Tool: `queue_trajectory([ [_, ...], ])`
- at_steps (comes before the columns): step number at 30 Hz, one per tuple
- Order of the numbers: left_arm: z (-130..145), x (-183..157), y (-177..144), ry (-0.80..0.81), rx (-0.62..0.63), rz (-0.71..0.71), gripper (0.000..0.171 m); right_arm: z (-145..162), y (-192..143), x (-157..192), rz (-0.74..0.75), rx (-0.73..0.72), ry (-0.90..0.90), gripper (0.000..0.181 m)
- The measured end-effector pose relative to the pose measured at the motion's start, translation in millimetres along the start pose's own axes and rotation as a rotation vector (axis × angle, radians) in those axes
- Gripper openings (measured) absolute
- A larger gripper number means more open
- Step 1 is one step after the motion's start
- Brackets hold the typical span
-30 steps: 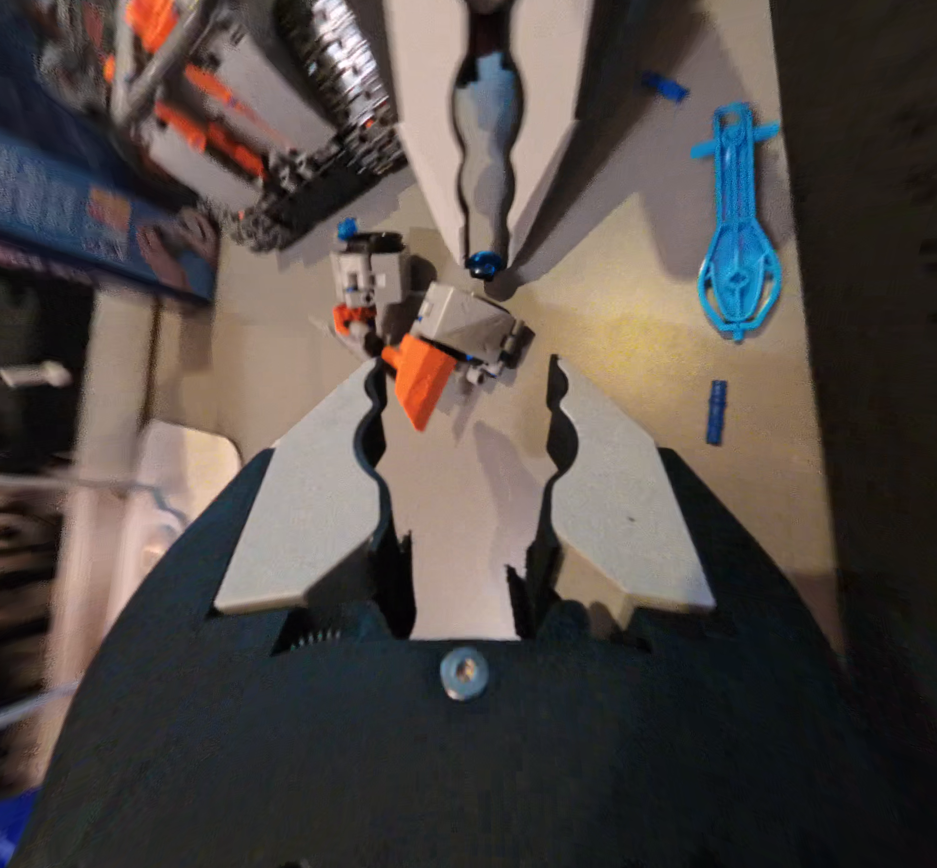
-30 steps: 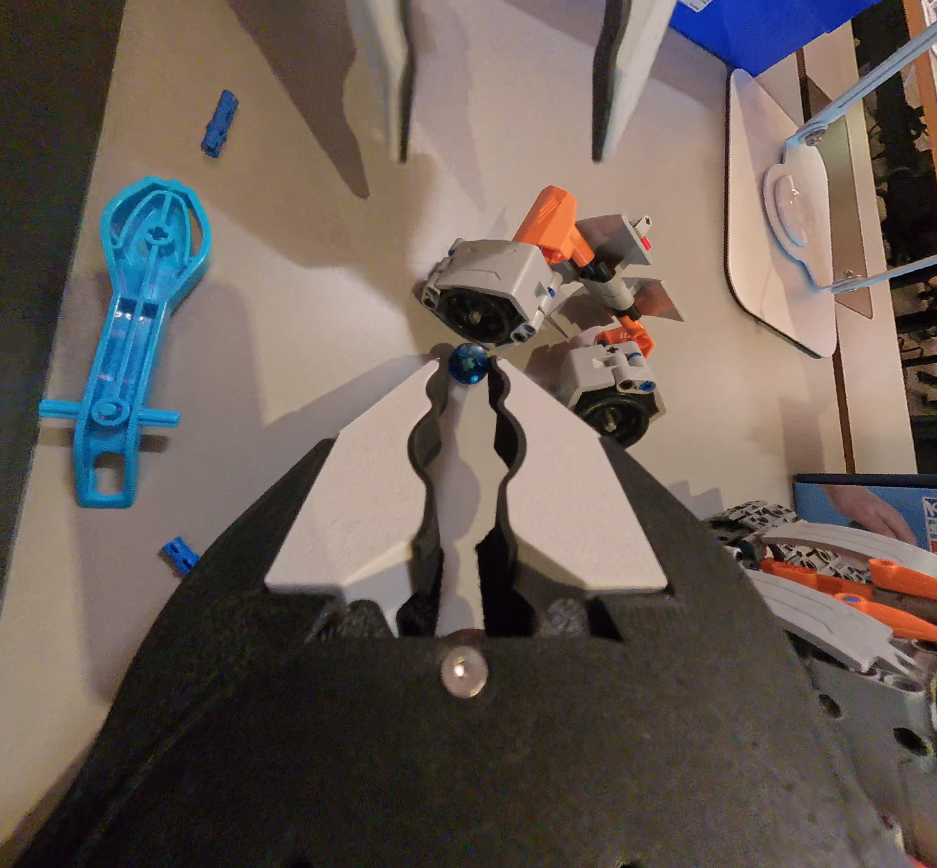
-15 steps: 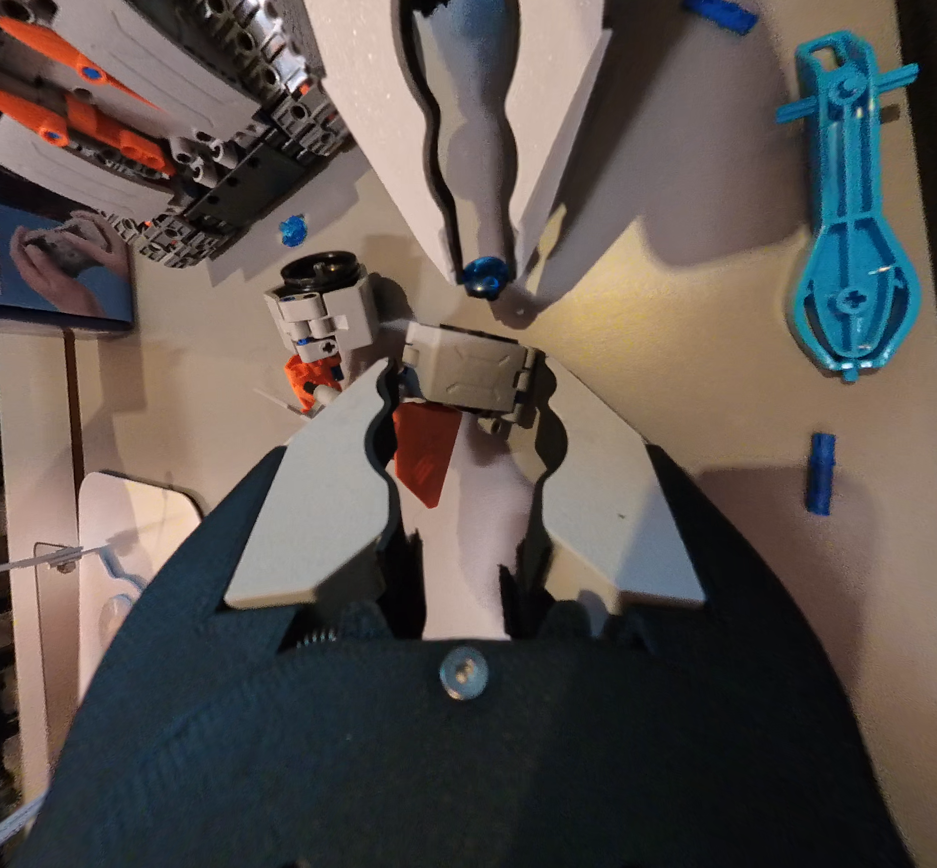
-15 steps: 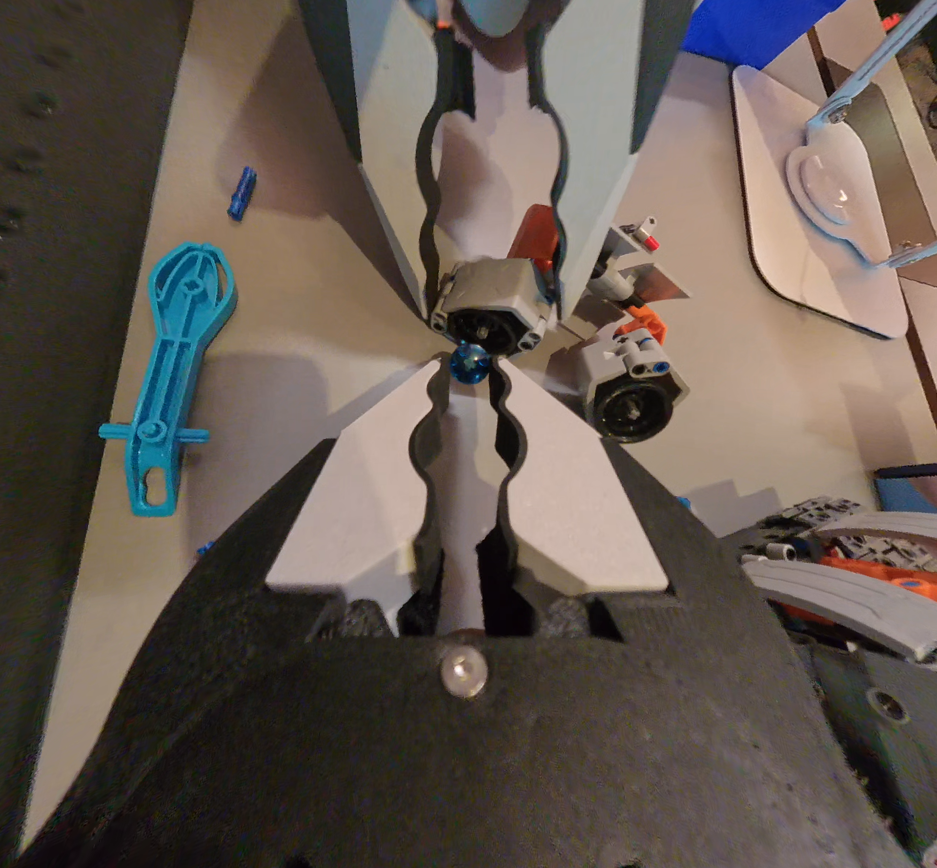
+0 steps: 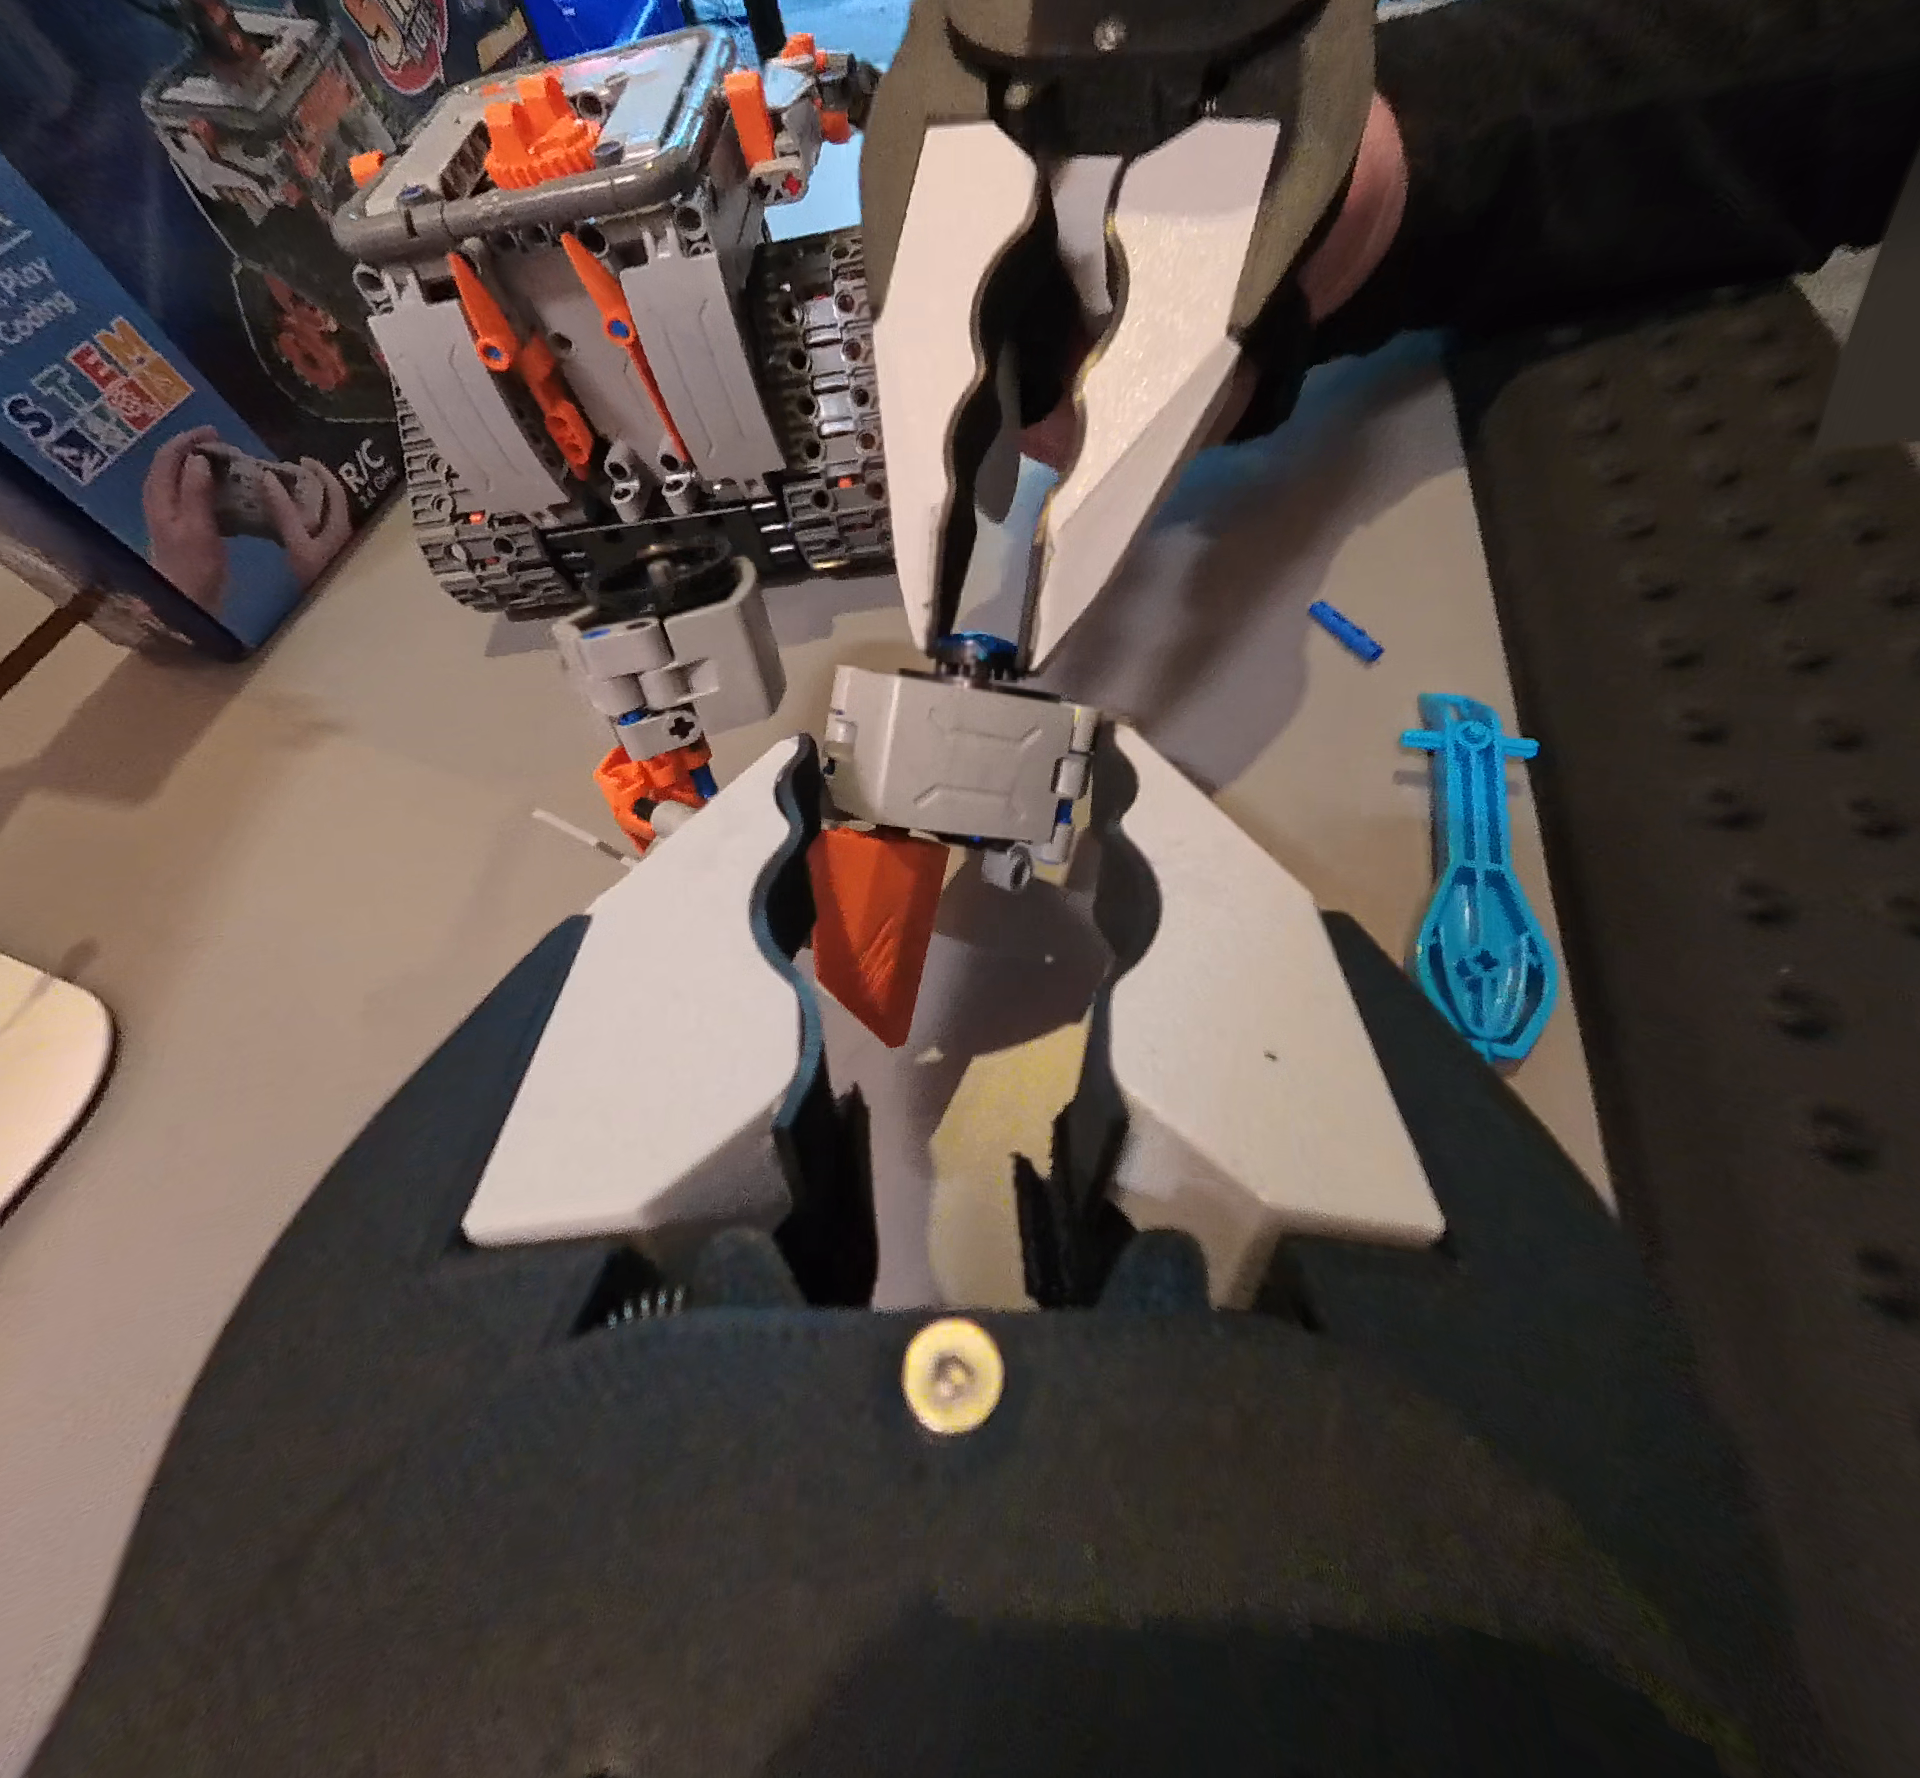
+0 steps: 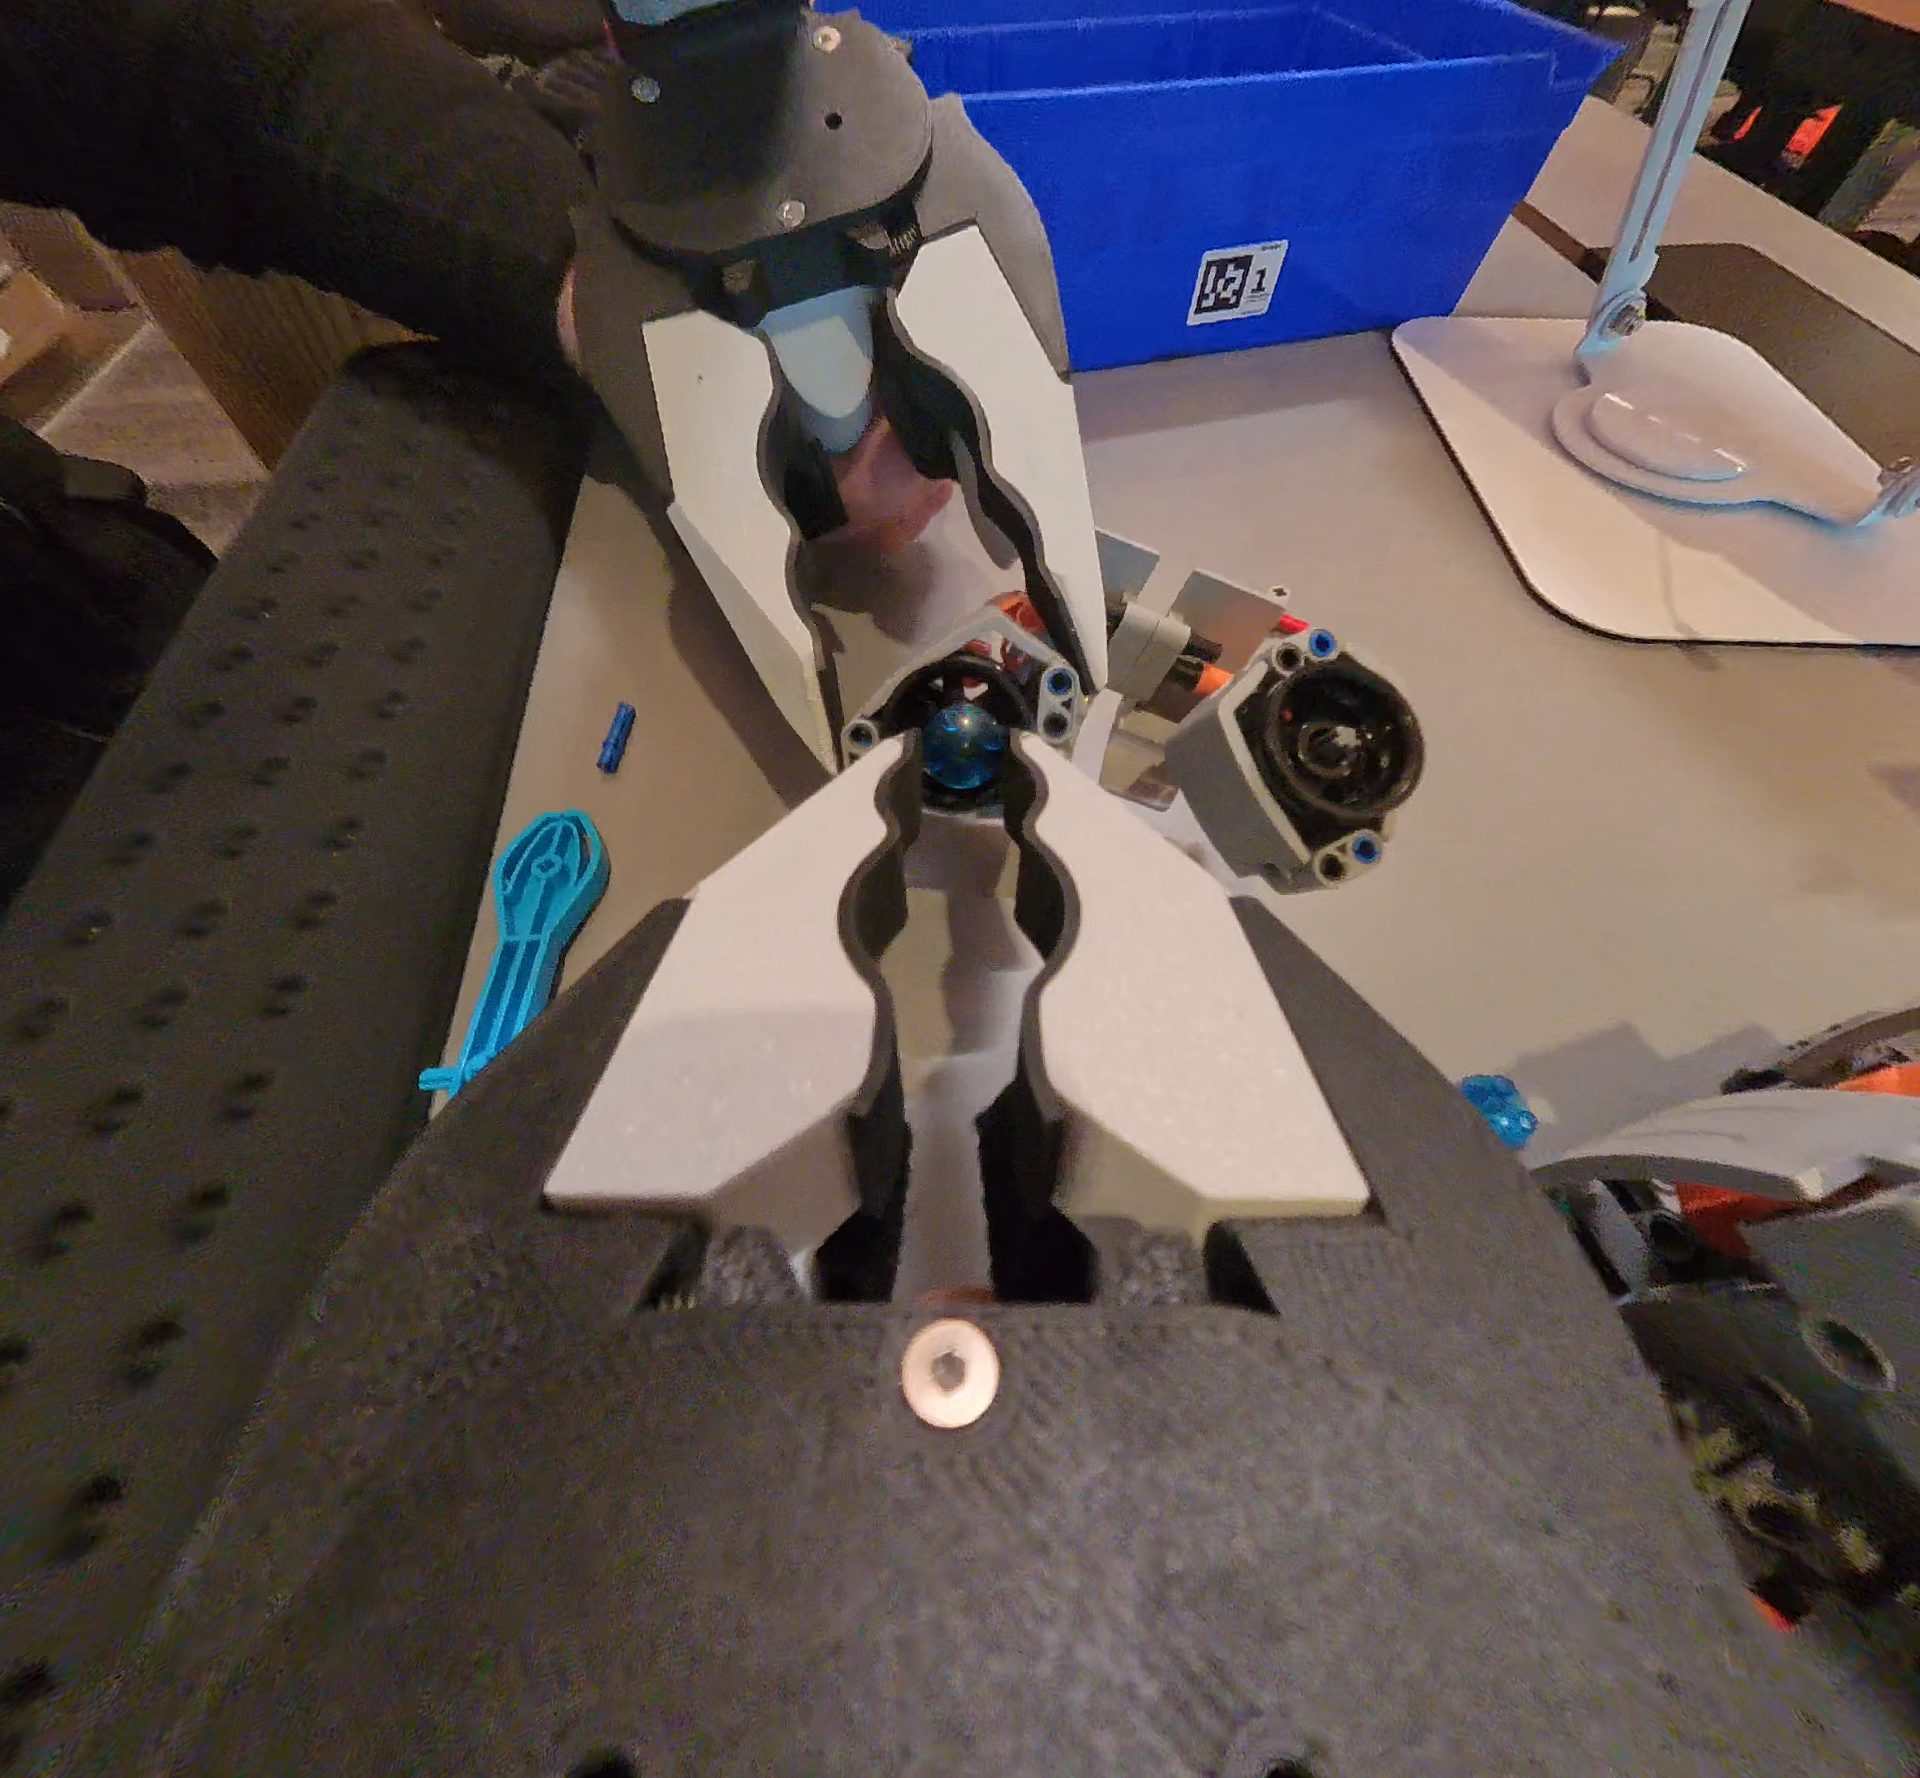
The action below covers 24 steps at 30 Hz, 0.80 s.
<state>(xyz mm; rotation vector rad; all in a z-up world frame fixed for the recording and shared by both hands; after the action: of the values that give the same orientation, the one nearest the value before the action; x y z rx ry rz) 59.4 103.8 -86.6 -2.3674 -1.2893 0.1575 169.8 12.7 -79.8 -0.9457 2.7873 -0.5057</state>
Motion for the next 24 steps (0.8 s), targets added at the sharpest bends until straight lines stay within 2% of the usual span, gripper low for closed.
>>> queue_trajectory([
  [5,9.3,1.5,4.0,-0.093,-0.006,0.056,0.05,4.9,6.8,1.4,-0.01,0.019,-0.008,0.013],
  [10,14.2,1.2,4.1,-0.074,0.044,0.059,0.049,9.2,13.3,2.1,-0.021,0.041,-0.017,0.012],
  [19,25.3,-0.2,7.2,-0.02,0.184,0.045,0.05,17.6,27.5,8.1,0.019,0.163,-0.154,0.012],
  [24,23.5,1.2,4.2,-0.03,0.144,0.043,0.049,14.3,25.9,6.2,0.019,0.132,-0.14,0.012],
])
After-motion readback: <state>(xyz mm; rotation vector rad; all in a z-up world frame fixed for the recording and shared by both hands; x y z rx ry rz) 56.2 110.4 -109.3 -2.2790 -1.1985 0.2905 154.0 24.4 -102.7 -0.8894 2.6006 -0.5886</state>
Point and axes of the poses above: each gripper's, where its closed fingertips meet, y out along the fingers, z out of its underside, x = y × z across the jaws, the point moved 8 cm from there along -y, back along the fingers, and after that the axes turned 4 degrees about z, right-handed, at the moved point
